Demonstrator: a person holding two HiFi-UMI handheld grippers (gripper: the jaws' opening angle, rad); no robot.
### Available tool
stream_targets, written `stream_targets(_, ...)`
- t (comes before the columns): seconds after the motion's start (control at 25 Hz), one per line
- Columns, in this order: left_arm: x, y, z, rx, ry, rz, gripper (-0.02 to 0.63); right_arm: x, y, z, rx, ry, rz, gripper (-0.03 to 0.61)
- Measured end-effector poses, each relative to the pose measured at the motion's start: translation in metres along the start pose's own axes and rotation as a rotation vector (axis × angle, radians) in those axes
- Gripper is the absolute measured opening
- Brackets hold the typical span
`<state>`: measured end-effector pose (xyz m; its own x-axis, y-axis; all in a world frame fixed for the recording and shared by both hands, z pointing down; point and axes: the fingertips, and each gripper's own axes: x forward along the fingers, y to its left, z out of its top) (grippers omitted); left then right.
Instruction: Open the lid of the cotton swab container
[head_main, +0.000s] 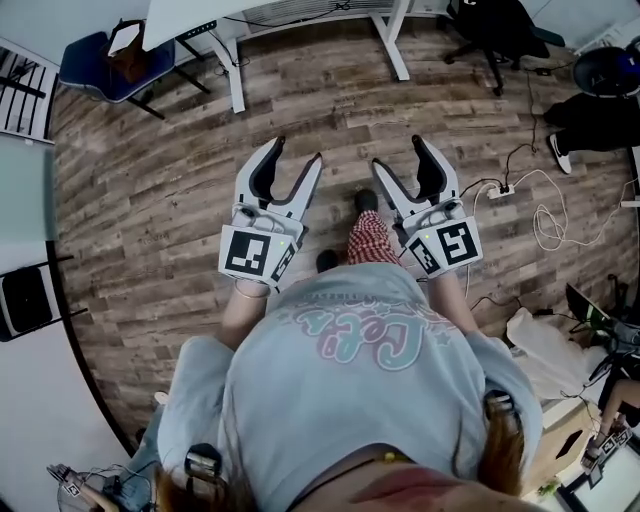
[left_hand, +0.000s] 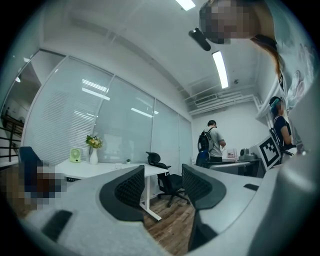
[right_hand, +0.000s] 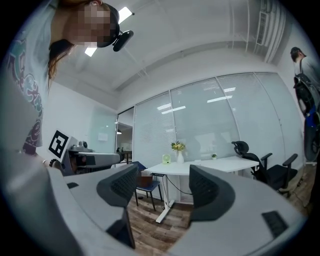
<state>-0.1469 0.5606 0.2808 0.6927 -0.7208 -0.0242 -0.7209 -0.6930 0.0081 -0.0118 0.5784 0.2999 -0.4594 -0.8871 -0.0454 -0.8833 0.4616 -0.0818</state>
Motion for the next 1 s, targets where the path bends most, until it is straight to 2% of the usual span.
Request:
stream_targets(0.16, 0.027, 0.014, 0.001, 0.012, -0.008, 0.035, 0.206, 0.023, -0.027, -0.008, -0.008, 0.018, 0.028, 0.304)
stream_targets(0.48, 0.101, 0.055, -0.006, 0.015, 0.01, 0.1, 0.206, 0.094, -0.088, 0.007, -0.02, 0.001, 0.084, 0.304)
stream_targets(1.0, 0.191, 0.097, -0.008, 0.004, 0.035, 0.199, 0.206, 0.176, -0.164, 0.007, -0.018, 0.059, 0.142, 0.304)
